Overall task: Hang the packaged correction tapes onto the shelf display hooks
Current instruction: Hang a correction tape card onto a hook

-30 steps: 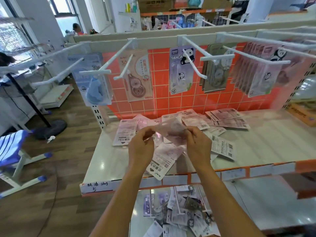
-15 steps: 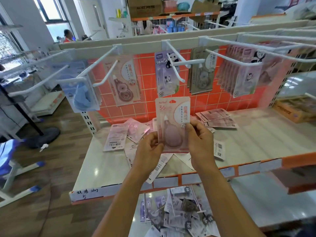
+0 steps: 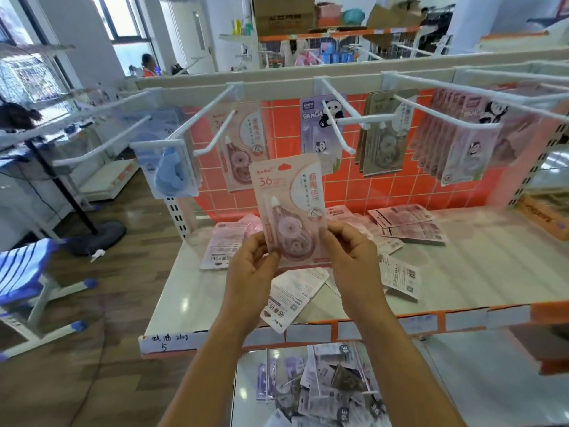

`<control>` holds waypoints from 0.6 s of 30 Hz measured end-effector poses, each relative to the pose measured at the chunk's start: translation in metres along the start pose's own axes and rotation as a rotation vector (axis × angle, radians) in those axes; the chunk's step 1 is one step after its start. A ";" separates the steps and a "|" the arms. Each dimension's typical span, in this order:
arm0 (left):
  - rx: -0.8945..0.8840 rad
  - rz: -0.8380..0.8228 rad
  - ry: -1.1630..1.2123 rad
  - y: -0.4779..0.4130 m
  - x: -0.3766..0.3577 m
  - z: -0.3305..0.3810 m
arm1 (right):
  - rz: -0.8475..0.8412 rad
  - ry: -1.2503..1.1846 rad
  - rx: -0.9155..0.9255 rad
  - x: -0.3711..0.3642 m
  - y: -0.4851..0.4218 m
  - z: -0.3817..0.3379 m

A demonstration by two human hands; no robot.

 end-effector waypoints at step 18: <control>-0.306 0.068 -0.059 0.015 0.045 0.038 | -0.157 -0.071 0.189 -0.039 0.013 -0.031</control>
Point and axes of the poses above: each hand's wrist, its own y-axis away from the middle knuckle, its own x-axis out of the back of the hand, z = x × y, the point moved 4 cm from there along -y, towards the middle knuckle, and after that the axes turned 12 degrees about y, right-handed, at the moved point
